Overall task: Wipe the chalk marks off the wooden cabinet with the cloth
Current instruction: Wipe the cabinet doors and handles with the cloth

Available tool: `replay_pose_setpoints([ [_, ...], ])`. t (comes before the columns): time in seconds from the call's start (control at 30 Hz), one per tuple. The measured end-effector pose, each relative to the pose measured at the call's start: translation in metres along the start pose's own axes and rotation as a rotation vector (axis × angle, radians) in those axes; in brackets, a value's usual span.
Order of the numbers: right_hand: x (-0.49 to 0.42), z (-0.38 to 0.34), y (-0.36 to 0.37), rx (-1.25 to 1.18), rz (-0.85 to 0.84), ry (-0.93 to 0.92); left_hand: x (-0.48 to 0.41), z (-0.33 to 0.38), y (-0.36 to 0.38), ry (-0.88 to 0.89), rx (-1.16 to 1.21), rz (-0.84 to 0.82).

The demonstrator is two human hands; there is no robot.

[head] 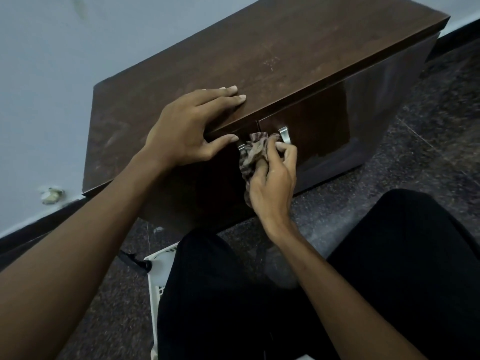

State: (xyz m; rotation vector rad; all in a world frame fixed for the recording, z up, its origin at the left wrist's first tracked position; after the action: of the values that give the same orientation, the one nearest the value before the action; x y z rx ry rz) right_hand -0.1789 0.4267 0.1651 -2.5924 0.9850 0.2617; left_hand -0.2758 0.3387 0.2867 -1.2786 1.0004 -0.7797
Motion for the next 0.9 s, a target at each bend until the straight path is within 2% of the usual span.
replay_pose_setpoints([
  [0.17,-0.003,-0.003,0.0,0.116,-0.024,-0.053,0.0,-0.001,0.0,0.0,0.0,0.0],
  [0.43,0.008,-0.001,0.001,0.111,-0.014,-0.101,-0.001,0.0,0.0,0.008,-0.006,-0.006],
  [0.6,0.009,-0.021,-0.006,0.126,0.034,-0.254,-0.001,0.0,0.0,0.004,0.013,-0.007],
  [0.77,-0.006,-0.022,-0.013,0.128,0.057,-0.109,0.0,0.001,0.0,0.0,0.007,-0.013],
  [0.9,-0.01,-0.013,-0.016,-0.103,0.08,0.116,0.0,0.001,0.001,-0.002,0.01,-0.022],
])
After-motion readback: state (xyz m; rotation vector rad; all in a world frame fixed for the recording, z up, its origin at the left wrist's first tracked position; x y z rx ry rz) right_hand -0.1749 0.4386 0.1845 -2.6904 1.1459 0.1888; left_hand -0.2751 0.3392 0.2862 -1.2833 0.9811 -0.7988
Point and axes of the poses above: each hand's wrist, its own x-axis away from the middle knuckle, its own y-axis out of the palm, z = x × y, the point moved 10 cm from there along -x, towards the middle knuckle, and after that the axes turned 8 degrees about -z, right-handed, at the moved point
